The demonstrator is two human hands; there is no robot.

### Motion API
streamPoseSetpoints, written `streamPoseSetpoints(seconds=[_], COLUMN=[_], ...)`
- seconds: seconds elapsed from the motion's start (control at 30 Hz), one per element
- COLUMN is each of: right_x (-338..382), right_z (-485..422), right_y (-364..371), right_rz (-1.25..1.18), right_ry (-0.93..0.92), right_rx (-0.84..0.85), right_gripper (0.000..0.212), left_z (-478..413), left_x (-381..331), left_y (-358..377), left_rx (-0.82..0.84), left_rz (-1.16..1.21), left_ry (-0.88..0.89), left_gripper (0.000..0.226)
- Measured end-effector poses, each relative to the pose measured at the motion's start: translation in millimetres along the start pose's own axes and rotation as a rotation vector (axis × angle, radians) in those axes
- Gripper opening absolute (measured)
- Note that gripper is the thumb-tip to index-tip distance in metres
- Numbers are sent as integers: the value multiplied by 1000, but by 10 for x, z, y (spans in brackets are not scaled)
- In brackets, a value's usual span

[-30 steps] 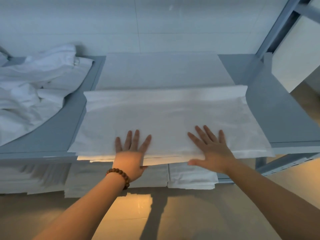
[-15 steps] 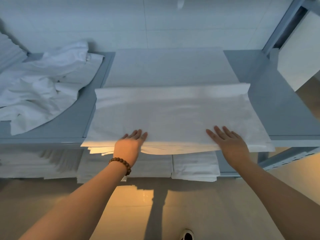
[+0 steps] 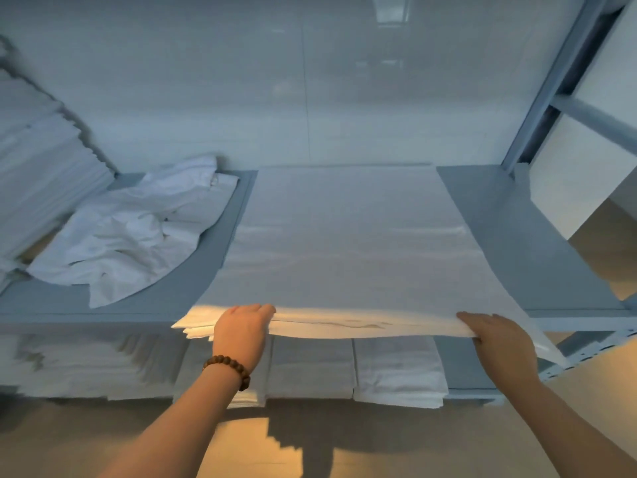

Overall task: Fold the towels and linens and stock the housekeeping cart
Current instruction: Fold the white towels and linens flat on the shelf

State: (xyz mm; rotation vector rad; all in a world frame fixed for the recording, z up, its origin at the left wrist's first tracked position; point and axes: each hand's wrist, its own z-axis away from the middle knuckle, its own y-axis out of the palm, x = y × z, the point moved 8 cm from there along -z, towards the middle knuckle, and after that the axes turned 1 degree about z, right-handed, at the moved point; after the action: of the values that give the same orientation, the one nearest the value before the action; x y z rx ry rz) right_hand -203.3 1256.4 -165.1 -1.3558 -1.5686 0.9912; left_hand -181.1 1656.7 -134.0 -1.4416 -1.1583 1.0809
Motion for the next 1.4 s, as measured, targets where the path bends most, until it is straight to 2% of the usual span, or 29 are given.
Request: streamPoseSetpoints(seconds=[0.1,0.17,0.27,0.37,0.57,0.73,0.9,1.03,1.23,1.33,1.4], right_x=[110,190,201,247,255,261,126,82,118,144,135], right_z=[-72,-97,-69,25,117,23,-53,-177,-553,-940,-1281], right_y=[-447,-737,-1050,-1312,-1706,-2060,-2293,-2347,-2221,-2034,-1796], right_rz=[-14,-6,37,91,116,145,159,113,150,198,220], right_ry=[-38,-72,-15,-9,-29,-112,-169,-247,-346,-400,-418], right_rx=[-167,-262,-331,-414,-462,-525,-579,-581,-562,-497,-421], right_gripper=[43,48,39,38,31,25,29,30,25,24,28], left_z=[9,31,109,233,458,609,728,674,279,-111,-470], left_x=[49,72,95,95,72,9,-97,-200,-143,-39,86], left_y=[-364,-549,-865,-1167,-1633,-1906,-2084,-2103,-1979,-1835,-1641], left_rx=[-122,-173,-286,-402,-591,-670,-739,-723,-623,-569,-523], left_rz=[16,35,101,137,107,18,-60,-145,-169,-147,-169], left_ry=[20,39,65,124,214,253,228,207,279,289,266], left_gripper=[42,41,28,42,37,34,28,23,26,31,23])
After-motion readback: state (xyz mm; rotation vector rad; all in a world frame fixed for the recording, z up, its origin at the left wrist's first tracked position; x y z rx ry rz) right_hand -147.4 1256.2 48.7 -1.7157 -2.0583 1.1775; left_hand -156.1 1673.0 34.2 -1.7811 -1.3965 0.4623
